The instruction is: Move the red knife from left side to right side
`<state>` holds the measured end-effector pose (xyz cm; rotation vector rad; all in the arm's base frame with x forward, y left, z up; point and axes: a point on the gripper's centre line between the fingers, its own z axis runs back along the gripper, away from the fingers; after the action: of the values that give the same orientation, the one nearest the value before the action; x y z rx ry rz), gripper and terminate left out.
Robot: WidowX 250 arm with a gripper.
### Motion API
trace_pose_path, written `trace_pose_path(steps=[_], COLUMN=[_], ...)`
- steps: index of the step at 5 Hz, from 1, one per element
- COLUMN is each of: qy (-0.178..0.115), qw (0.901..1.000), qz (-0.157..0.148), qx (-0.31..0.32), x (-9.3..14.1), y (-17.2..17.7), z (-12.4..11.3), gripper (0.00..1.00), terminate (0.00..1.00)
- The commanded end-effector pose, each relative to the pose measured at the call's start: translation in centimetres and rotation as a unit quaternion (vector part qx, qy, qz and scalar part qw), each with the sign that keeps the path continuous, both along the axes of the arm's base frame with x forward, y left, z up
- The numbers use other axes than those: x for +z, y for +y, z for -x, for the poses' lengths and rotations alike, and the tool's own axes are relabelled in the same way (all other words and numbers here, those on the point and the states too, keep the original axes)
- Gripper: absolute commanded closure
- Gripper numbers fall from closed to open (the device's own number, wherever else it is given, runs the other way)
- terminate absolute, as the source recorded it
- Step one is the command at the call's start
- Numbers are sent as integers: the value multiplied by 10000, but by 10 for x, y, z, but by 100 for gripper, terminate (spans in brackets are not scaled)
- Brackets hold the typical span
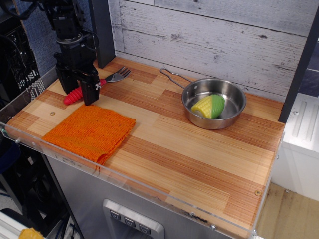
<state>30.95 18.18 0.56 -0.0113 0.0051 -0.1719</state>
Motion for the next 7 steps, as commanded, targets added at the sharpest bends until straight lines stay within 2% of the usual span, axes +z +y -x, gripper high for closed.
trace_pose_path(steps=[1,2,3,4,5,6,7], qy=[-58,-40,-34,59,-6,-124,-20], qw=[10000,10000,9999,9998,9990,9983,9993], qz=[-39,-78,-123,-117,110,115,-20], qx=[30,32,65,161,425,566,368], x=[1,-1,-1,14,64,110,118], y=[7,4,3,-4,-13,-31,-59], z=[4,7,12,17,25,36,42], gripper=[0,100,100,100,100,100,100], terminate=[0,0,0,0,0,0,0])
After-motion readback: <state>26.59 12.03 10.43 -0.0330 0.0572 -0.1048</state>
